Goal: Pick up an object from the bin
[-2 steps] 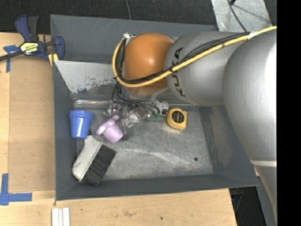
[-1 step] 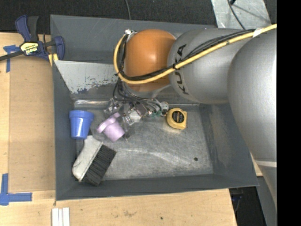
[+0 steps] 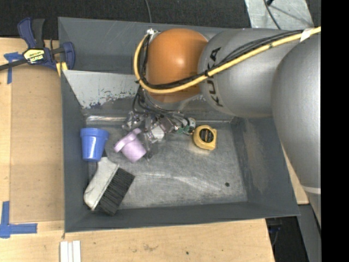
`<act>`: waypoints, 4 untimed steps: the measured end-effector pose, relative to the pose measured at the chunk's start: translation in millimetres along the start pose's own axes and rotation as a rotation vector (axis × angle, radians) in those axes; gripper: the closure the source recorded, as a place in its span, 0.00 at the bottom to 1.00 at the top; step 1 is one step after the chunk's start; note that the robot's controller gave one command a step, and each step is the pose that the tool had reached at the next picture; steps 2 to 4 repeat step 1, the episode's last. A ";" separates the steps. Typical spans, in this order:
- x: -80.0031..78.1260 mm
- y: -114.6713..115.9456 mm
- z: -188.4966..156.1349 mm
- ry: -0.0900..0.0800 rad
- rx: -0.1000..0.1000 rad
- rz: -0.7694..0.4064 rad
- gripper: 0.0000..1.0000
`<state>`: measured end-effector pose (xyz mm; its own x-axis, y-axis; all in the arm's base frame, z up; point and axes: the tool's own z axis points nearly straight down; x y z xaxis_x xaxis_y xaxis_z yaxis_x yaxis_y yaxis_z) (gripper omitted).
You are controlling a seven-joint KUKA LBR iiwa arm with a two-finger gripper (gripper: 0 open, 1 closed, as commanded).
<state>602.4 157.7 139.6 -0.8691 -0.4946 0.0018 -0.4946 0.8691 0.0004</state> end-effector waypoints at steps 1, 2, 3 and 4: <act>-0.1 -0.1 -22.2 -0.001 0.000 0.000 1.00; -0.1 -0.1 -22.2 -0.001 0.000 0.000 1.00; -0.1 -0.1 -22.2 -0.001 0.000 0.000 1.00; -0.1 -0.1 -22.2 -0.001 0.000 0.000 1.00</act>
Offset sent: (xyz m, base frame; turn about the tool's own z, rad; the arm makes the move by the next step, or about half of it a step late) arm 0.0001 -0.0002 0.0113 0.0000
